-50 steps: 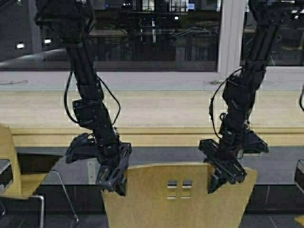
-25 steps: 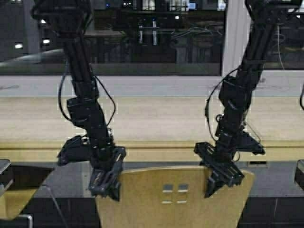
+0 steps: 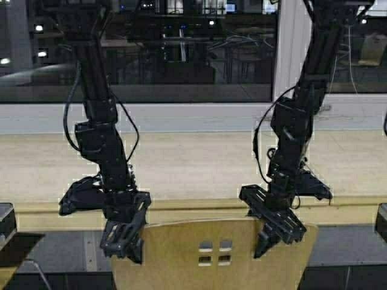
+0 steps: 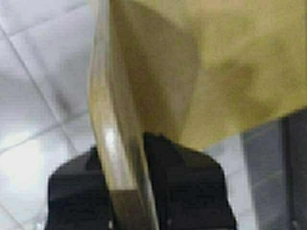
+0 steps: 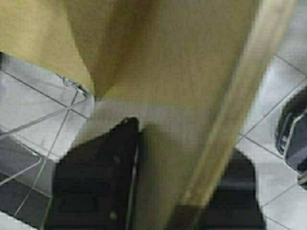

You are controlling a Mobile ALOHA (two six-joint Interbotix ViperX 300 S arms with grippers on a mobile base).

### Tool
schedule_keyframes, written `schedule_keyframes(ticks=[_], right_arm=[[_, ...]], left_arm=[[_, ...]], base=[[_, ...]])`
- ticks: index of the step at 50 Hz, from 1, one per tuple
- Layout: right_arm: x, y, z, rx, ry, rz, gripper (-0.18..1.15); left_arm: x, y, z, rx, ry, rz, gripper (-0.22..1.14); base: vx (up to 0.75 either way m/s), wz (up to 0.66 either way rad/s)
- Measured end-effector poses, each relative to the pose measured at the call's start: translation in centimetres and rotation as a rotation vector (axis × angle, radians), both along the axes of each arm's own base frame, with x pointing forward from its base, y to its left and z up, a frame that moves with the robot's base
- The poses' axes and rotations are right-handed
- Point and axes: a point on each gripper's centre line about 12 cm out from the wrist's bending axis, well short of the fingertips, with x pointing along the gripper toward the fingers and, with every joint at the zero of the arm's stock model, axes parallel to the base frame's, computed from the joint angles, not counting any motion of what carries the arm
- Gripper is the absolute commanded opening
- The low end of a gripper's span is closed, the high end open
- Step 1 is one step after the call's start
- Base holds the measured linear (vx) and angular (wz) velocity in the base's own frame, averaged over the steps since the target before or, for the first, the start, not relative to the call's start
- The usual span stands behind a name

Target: Push the chairs under the table

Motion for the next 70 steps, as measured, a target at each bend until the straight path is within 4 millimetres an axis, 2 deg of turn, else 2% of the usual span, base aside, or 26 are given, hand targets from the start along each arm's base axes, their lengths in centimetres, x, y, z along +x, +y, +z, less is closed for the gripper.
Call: schedule_keyframes(ticks=[32, 36, 40, 45, 49, 55, 64, 70], right_arm=[[0.7, 0.1, 0.6, -0.032, -0.064, 0.026, 0.12], [0.7, 0.1, 0.7, -0.032, -0.066, 0.026, 0.22], [0.9, 0.2, 0.5, -0.030, -0.066, 0.038, 0.45], [1.4, 0.5, 0.6, -0.016, -0.065, 0.056, 0.77], [1.4, 0.6, 0.6, -0.032, -0.080, 0.189, 0.93], [1.4, 1.4, 0.8, -0.036, -0.093, 0.259, 0.95], [1.5, 0.9, 0.7, -0.030, -0.081, 0.248, 0.95], [0.6, 0.7, 1.0, -0.027, -0.058, 0.242, 0.95]], left_arm=[[0.3, 0.6, 0.8, -0.004, -0.008, 0.018, 0.43], [0.3, 0.6, 0.8, -0.004, -0.008, 0.017, 0.46], [0.2, 0.5, 0.8, -0.003, -0.007, 0.014, 0.53], [0.2, 0.4, 0.9, 0.000, -0.006, -0.012, 0.67], [0.1, -0.4, 1.6, 0.001, -0.005, -0.066, 0.82], [0.4, -0.8, 2.4, -0.008, -0.012, -0.086, 0.93], [0.7, -1.2, 3.6, -0.029, 0.001, -0.095, 0.94], [0.4, -1.2, 4.7, -0.045, 0.016, -0.095, 0.94]], base=[[0.15, 0.04], [0.05, 0.00], [0.01, -0.01], [0.00, 0.00], [0.01, 0.01], [-0.01, 0.02], [-0.02, 0.01], [-0.02, 0.00]])
